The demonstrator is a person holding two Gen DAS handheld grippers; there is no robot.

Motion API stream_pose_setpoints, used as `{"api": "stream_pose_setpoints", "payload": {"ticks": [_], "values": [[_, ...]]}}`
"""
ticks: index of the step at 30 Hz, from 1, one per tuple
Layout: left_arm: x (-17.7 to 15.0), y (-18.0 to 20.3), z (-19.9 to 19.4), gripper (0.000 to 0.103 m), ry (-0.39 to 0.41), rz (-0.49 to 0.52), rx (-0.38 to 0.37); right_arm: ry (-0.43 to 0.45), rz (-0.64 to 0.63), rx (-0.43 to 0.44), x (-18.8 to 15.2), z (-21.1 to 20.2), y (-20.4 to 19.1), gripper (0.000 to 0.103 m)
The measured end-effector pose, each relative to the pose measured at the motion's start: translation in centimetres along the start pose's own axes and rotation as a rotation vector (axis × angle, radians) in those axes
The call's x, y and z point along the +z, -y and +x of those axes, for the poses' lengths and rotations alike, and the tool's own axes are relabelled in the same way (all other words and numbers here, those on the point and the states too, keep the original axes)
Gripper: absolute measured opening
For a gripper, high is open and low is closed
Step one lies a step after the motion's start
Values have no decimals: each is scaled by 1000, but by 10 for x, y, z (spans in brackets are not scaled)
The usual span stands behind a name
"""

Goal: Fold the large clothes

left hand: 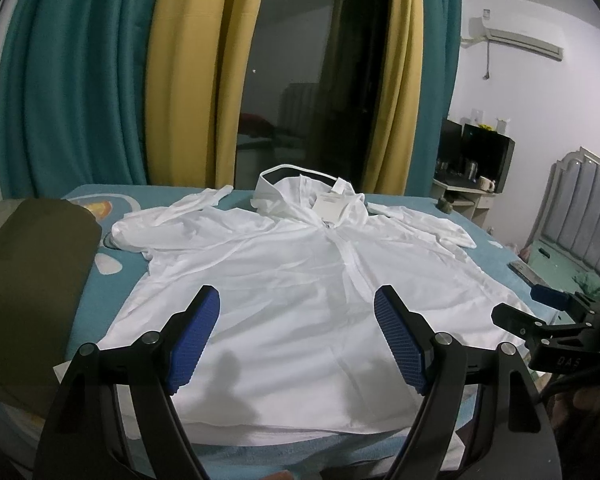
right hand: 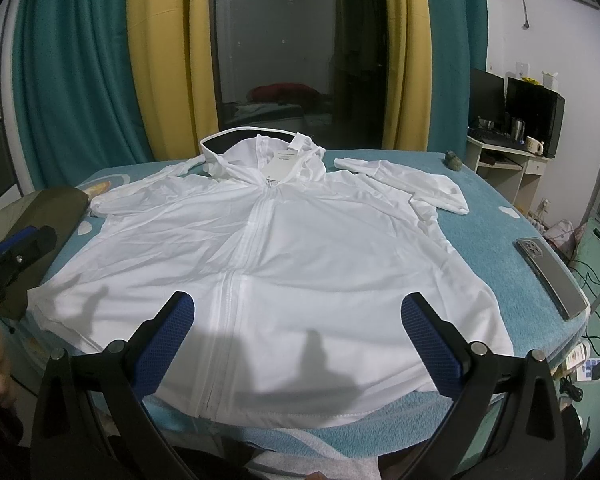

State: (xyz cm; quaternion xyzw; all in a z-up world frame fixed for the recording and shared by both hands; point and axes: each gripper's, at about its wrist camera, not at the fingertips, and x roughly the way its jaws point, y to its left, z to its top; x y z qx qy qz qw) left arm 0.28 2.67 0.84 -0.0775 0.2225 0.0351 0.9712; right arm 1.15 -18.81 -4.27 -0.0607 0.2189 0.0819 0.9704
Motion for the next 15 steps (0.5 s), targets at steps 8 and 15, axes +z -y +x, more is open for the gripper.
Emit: {"api": "stream_pose_setpoints", "payload": {"ticks": [8,15], "values": [[-2,0,0,82,-12,-14,-12,0,0,0,0,0,1,102],[-2,-2,6,82,-49,-25,-49,2,5,-3,0,1,0,102]]}}
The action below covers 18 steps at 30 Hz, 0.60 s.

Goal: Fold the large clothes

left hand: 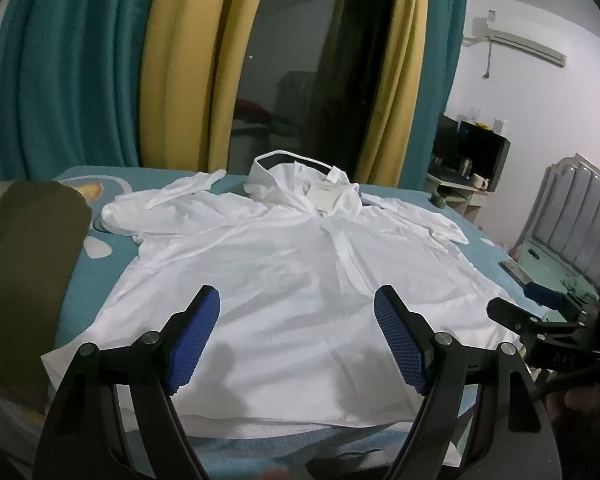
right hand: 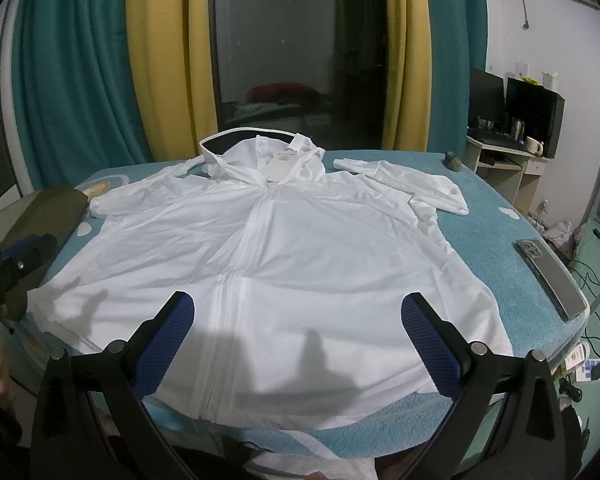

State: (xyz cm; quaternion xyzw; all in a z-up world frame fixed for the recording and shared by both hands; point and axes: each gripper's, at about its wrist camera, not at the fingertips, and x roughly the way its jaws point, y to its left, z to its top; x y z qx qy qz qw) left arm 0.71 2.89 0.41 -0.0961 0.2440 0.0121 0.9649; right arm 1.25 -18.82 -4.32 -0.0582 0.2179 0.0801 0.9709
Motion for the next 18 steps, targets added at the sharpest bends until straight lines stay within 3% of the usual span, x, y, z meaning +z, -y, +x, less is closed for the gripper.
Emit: {"api": "stream_pose_setpoints", "payload": {"ticks": [4,10,18], "values": [[2,6,10,82,-25,28,-32,-6,-2,11,3,6,0,102],[8,8,35,82,-61,23,-14,-17,-7,38,13,23,11,102],[40,-8,95,82,-124,-24,6,-107,-41,73,38,91,47,102]]}}
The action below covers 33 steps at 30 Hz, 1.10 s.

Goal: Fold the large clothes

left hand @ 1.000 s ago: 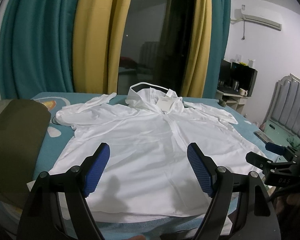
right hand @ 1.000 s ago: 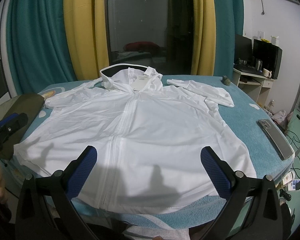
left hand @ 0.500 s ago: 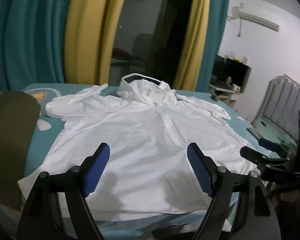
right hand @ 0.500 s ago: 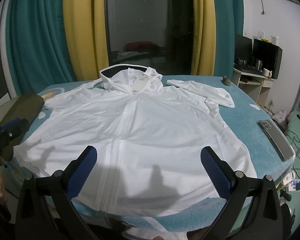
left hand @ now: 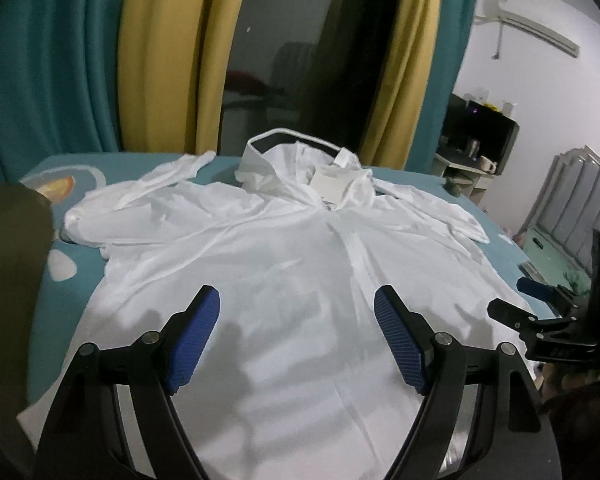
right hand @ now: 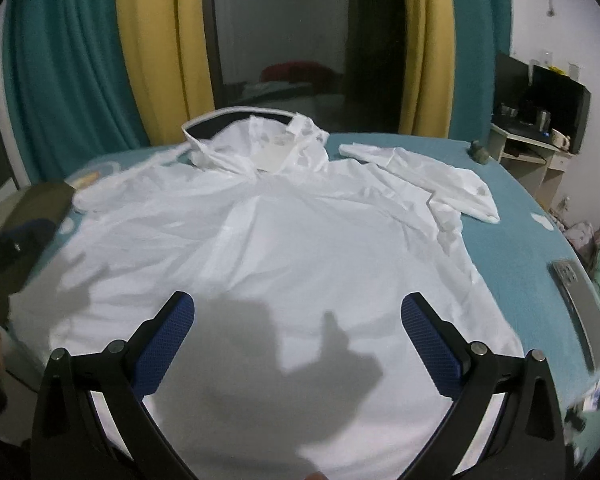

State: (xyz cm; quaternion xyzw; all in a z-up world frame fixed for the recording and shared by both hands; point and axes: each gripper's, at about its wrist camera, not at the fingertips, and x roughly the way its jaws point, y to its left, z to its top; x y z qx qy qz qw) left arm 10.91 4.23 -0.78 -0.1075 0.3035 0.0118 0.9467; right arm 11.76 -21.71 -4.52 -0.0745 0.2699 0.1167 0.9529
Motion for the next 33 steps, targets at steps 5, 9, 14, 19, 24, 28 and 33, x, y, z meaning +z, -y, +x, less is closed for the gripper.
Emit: {"api": "stream_pose_setpoints", "payload": {"ticks": [5,9,14,19,24,28,33], "values": [[26,-12,38,82,-47,-24,30,20,-22,28,38,27,40,102],[39,-21,68,82,-85,-21,65,-2,-75,48,75,62,70,102],[51,-36,108,82,-150,-77,52,-72,-142,28,124,126,97,99],[59,-42,130,82,-141,-100,61,-154,-202,36,159,195,102,77],[64,-58,149,82,-158,-148,88,-223,-228,28,177,251,104,71],[65,-72,154,82,-163,-159,125,-277,-195,32,174,276,112,45],[61,-87,148,82,-164,-169,142,-207,-141,32,180,256,126,5]]}}
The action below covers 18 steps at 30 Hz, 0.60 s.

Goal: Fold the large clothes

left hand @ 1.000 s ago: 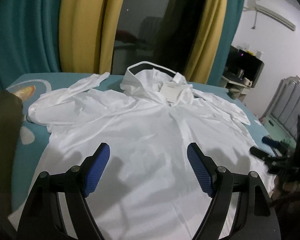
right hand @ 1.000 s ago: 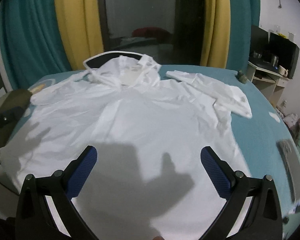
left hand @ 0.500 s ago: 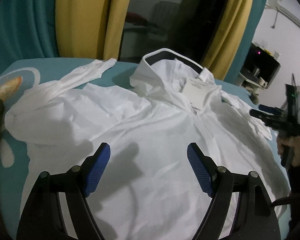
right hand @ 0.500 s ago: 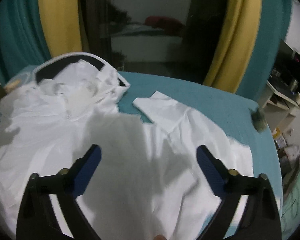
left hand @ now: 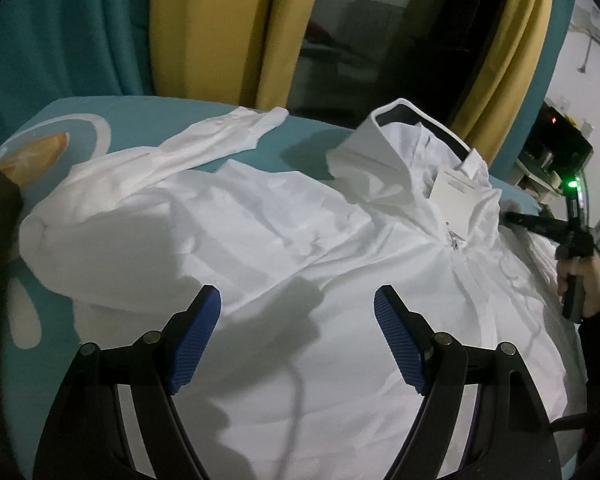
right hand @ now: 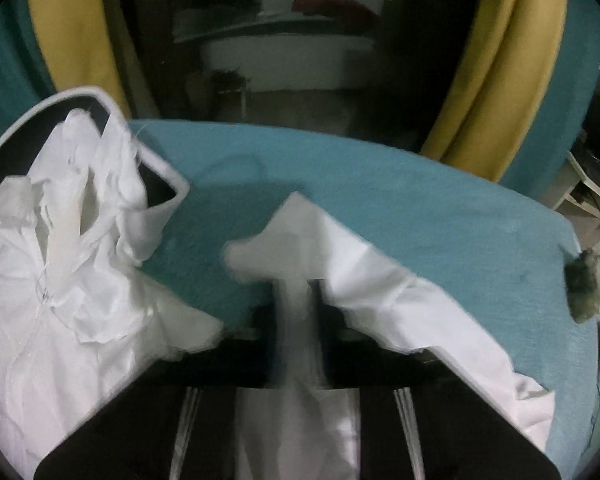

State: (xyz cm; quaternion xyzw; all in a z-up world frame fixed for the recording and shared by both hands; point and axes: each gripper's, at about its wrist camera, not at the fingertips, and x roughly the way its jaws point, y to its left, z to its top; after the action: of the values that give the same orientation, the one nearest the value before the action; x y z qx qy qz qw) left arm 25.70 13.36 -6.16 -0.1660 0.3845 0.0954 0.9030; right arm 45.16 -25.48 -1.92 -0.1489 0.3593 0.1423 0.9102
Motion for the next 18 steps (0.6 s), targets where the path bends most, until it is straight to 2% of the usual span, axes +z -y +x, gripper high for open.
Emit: {"api": "stream_pose_setpoints", "payload": {"ticks": [4,8,11,12,18], "values": [[-6,-9,-15,82,22,8,-15,101,21,-25,-4,-52,3,5],[-11,-17,-31,82,45,6,-33,190,31,-4,-11,-111,-10,5],[-16,-23,-42,82,57,4,-45,250,-4,26,-10,-145,-44,5],[-17,-26,-46,82,59,8,-50,261,-15,35,3,-143,-56,5],[-21,-38,-63,82,72,39,-69,302,-62,143,7,-158,-138,5]]}}
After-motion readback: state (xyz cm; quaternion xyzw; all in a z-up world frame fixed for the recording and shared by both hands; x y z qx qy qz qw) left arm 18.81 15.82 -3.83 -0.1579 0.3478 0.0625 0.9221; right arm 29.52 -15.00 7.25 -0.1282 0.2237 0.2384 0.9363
